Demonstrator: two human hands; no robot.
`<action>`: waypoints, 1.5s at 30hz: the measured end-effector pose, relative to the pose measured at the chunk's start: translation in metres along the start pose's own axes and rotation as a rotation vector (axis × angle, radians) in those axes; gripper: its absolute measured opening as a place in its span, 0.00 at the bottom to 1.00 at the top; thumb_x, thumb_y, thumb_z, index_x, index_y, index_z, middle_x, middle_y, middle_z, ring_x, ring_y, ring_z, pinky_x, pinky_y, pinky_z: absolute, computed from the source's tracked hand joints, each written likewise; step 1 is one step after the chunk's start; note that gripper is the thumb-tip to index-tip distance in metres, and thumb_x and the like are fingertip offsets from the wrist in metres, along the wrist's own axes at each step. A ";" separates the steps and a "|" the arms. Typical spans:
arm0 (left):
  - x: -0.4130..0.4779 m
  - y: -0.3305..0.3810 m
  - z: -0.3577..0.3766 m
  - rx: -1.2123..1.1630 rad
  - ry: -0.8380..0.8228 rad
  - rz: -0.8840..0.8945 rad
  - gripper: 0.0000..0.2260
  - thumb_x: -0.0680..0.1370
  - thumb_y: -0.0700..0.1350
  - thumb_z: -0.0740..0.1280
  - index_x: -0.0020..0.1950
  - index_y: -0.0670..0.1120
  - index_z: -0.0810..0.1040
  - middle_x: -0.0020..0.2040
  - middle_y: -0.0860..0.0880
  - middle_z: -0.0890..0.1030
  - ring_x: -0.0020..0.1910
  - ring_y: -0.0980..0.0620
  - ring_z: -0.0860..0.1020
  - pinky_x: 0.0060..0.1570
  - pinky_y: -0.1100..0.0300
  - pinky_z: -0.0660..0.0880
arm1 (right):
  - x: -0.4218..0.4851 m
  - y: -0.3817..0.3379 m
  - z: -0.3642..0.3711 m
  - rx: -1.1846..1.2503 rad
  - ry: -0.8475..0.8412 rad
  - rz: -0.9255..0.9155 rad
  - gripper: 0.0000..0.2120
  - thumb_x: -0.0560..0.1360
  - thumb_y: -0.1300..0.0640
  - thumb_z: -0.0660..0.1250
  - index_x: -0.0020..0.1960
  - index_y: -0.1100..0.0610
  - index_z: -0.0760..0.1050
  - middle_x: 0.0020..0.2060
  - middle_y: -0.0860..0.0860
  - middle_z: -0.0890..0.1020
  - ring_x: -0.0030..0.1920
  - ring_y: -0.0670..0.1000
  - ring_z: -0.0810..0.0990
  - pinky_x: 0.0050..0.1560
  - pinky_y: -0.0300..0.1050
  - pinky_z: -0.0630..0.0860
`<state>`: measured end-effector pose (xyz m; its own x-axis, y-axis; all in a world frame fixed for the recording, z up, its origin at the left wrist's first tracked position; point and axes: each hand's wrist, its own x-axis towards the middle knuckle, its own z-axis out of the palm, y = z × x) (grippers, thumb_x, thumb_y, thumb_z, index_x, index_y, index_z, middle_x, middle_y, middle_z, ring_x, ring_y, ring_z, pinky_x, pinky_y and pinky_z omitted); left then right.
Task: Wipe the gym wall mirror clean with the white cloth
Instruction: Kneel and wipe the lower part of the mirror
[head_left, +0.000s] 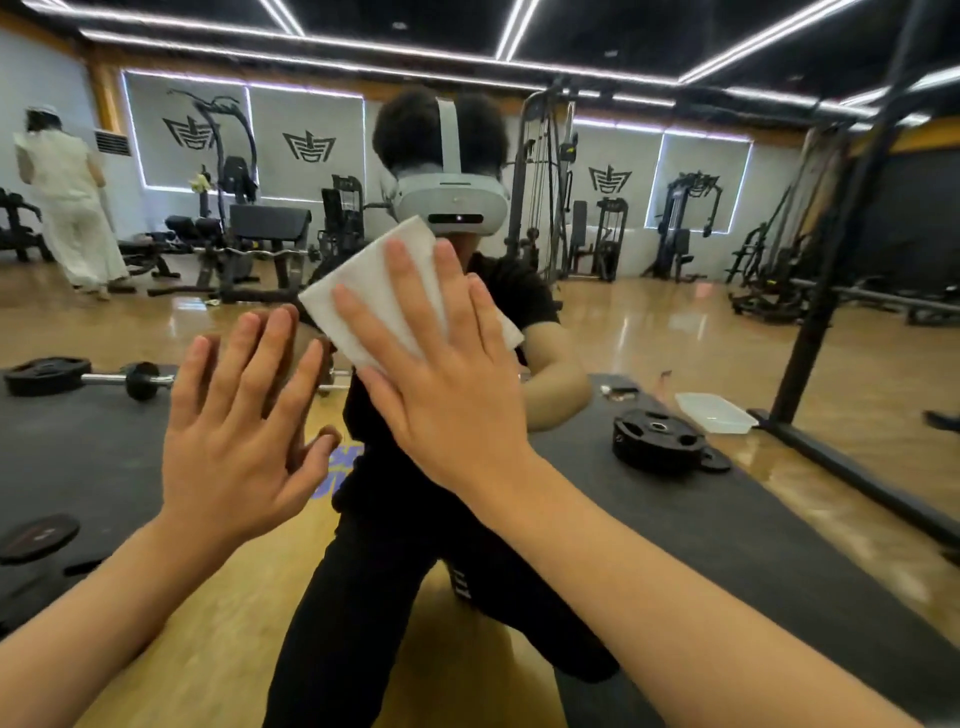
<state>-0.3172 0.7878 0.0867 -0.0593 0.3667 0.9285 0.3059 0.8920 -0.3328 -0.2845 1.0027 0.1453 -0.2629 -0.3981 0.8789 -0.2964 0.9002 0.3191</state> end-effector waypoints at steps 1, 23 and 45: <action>0.001 0.000 0.000 -0.004 0.002 0.003 0.33 0.83 0.56 0.60 0.85 0.43 0.61 0.86 0.39 0.56 0.85 0.38 0.56 0.82 0.38 0.51 | -0.011 0.023 -0.005 -0.021 -0.001 -0.014 0.27 0.88 0.44 0.54 0.85 0.45 0.53 0.84 0.58 0.53 0.84 0.65 0.49 0.83 0.61 0.48; 0.006 0.000 -0.009 -0.017 -0.014 0.010 0.33 0.82 0.56 0.63 0.84 0.44 0.63 0.85 0.39 0.59 0.85 0.41 0.56 0.82 0.41 0.54 | -0.064 -0.009 0.025 -0.070 -0.010 0.013 0.28 0.88 0.46 0.53 0.86 0.49 0.52 0.84 0.57 0.48 0.83 0.66 0.42 0.83 0.62 0.42; -0.002 -0.012 -0.007 0.006 -0.025 0.092 0.30 0.84 0.55 0.58 0.83 0.41 0.66 0.82 0.34 0.61 0.82 0.33 0.60 0.81 0.37 0.54 | -0.127 -0.007 0.039 -0.072 -0.053 -0.206 0.26 0.87 0.51 0.57 0.84 0.50 0.62 0.84 0.58 0.56 0.84 0.61 0.52 0.83 0.60 0.48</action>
<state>-0.3145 0.7745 0.0899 -0.0548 0.4531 0.8898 0.3053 0.8560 -0.4171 -0.2848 1.0404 0.0176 -0.2521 -0.5816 0.7735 -0.2828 0.8086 0.5159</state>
